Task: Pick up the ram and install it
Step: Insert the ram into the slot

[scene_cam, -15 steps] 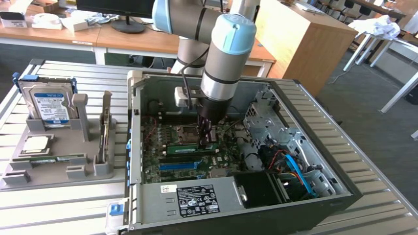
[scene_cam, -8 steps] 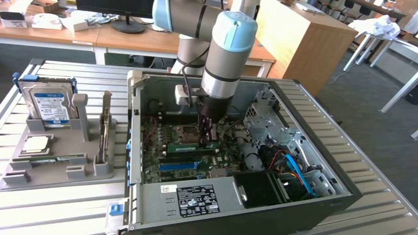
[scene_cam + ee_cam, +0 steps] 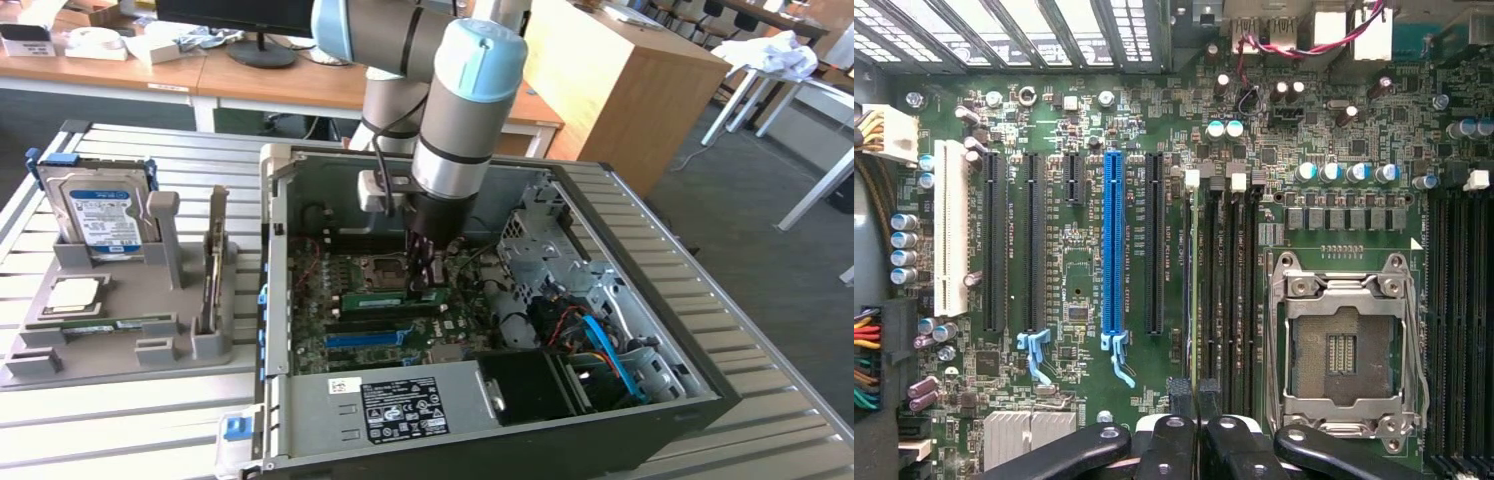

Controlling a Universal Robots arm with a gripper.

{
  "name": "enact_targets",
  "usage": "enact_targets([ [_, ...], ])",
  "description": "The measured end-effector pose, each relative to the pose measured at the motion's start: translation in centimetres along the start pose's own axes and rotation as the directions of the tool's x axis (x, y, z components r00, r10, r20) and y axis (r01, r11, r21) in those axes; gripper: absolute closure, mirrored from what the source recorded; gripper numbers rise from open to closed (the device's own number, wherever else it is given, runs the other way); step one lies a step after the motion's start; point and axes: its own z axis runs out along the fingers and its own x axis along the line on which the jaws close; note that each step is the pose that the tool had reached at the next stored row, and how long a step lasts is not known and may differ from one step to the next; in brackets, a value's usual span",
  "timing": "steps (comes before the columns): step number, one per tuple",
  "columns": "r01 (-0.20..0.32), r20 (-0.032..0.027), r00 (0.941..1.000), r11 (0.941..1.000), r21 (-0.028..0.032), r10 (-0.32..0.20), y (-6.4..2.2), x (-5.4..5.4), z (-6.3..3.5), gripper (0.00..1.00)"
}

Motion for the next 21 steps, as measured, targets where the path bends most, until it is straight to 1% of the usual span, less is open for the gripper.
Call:
enact_targets([
  [3,0.000,-0.0006,1.0000,0.9999,-0.0145,0.000,-0.15,0.00,-0.01,0.88],
  [7,0.000,-0.0006,1.0000,0.9995,-0.0316,0.000,-0.38,-0.01,-0.01,0.88],
  [8,0.000,-0.0006,1.0000,0.9994,-0.0348,0.000,-0.46,-0.01,-0.01,0.88],
  [11,-0.001,-0.0007,1.0000,0.9993,-0.0361,0.001,-0.54,-0.01,-0.01,0.88],
  [21,-0.001,-0.0004,1.0000,0.9993,-0.0361,0.001,-0.55,-0.01,0.23,0.88],
])
